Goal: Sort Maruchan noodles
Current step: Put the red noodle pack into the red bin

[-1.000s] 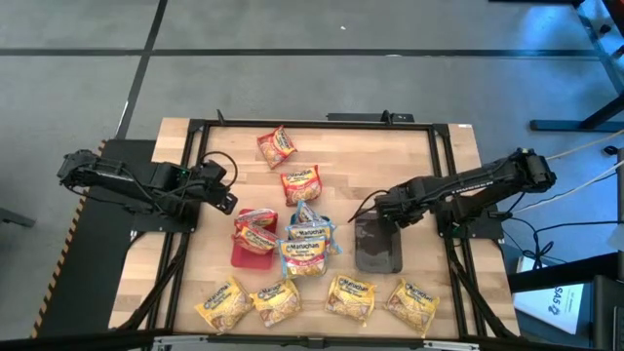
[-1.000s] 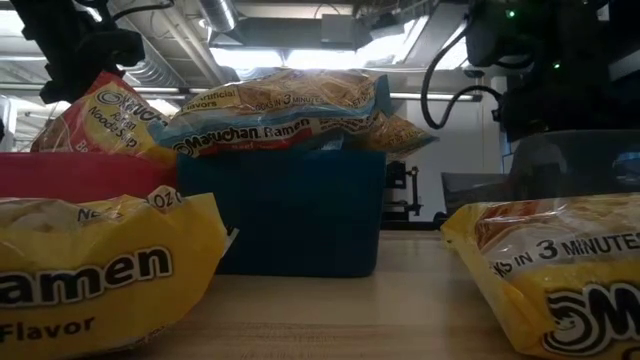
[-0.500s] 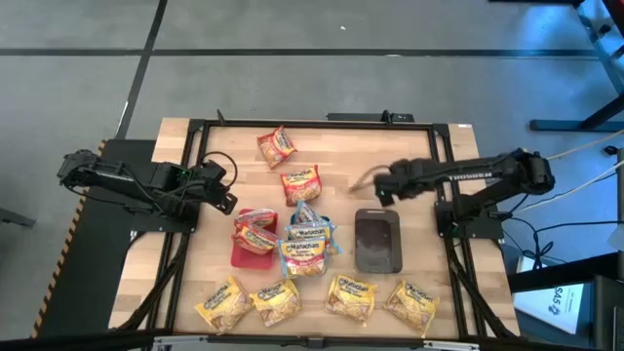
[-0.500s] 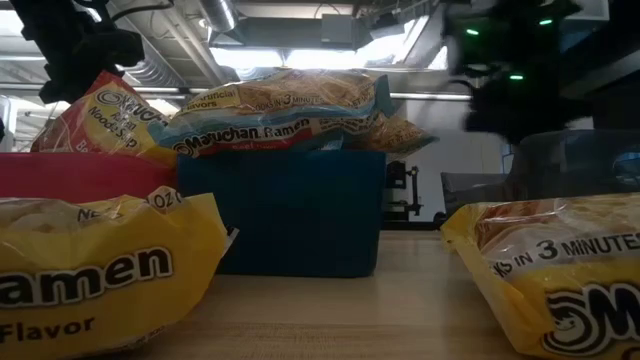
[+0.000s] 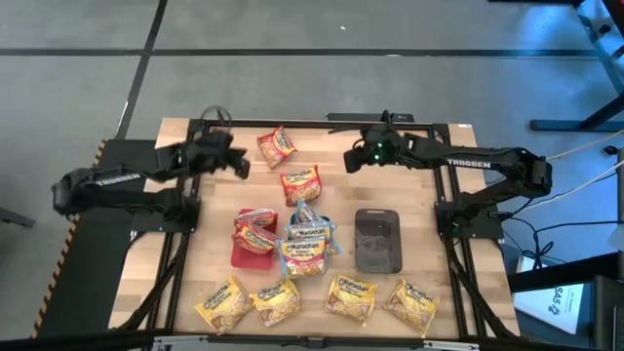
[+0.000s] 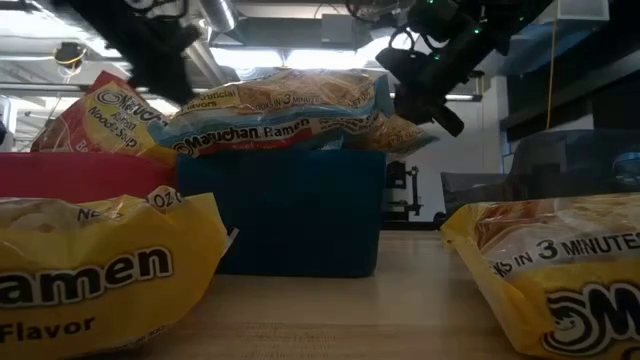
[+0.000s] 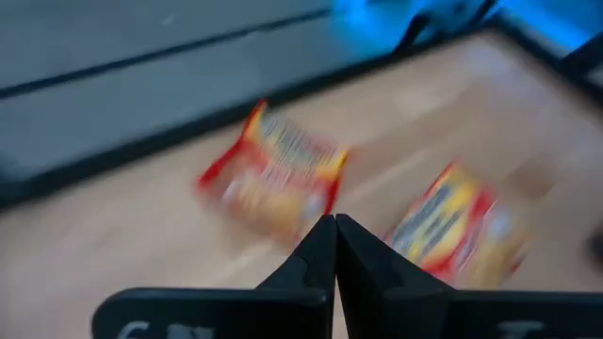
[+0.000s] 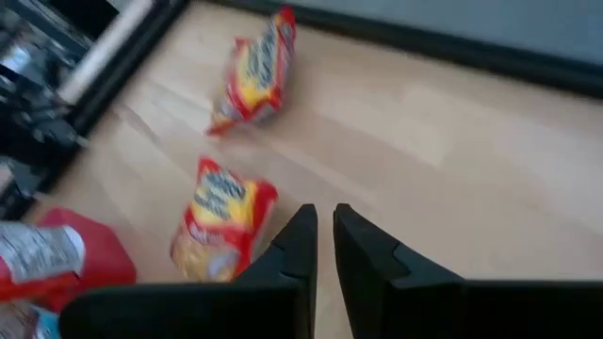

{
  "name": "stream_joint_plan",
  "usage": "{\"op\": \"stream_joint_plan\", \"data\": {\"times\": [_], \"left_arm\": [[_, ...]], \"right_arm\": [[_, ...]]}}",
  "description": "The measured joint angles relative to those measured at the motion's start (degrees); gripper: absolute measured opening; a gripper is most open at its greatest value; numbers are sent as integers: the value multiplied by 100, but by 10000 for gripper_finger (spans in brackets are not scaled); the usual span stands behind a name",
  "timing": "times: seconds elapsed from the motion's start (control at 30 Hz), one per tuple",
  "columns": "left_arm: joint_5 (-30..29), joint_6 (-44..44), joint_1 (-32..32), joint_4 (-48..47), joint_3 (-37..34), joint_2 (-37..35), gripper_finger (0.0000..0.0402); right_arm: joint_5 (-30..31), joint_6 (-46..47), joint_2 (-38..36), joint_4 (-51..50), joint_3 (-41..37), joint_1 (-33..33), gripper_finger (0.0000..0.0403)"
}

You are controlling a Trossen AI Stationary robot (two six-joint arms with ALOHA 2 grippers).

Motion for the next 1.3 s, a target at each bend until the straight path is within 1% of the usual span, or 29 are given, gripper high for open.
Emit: {"op": "stream_joint_plan", "data": {"times": [0.1,0.17,0.23,0.3,0.37,0.47,0.57,0.63,0.77,0.83,0.97,1.1,1.2,1.3], "left_arm": [[1053,486,963,828,3,313,6],[1808,637,1576,1110,7,677,17],[2541,678,2054,1342,4,1167,32],[3183,591,2333,1613,4,1746,49],[3745,409,2475,1872,3,2300,66],[4354,8,2551,2296,2,2875,85],[4468,-382,2553,2596,8,3221,97],[4451,-463,2611,2601,120,3342,104],[4236,-470,2808,2318,444,3628,121],[3979,-506,2870,2038,559,3847,131],[3936,-1129,2874,1831,759,4265,146],[3874,-1529,2766,1822,898,4542,149],[3746,-1774,2663,1819,986,4658,149],[3590,-1817,2568,1772,1095,4748,149]], "right_arm": [[-5,-66,0,133,0,-39,39],[3,-273,0,127,0,-34,39],[-6,-401,0,98,0,-33,39],[-51,-420,0,93,0,-31,39],[-63,-449,0,93,0,-33,41],[-143,-472,0,93,0,-22,52],[-257,-564,0,93,0,-21,75],[-262,-612,0,95,0,-17,96],[-262,-612,0,95,0,-20,144],[-261,-612,0,95,0,-20,165],[-262,-612,0,95,0,-20,197],[-262,-612,0,95,0,-20,213],[-264,-614,0,95,0,-20,216],[-264,-615,0,97,-1,-20,216]]}}
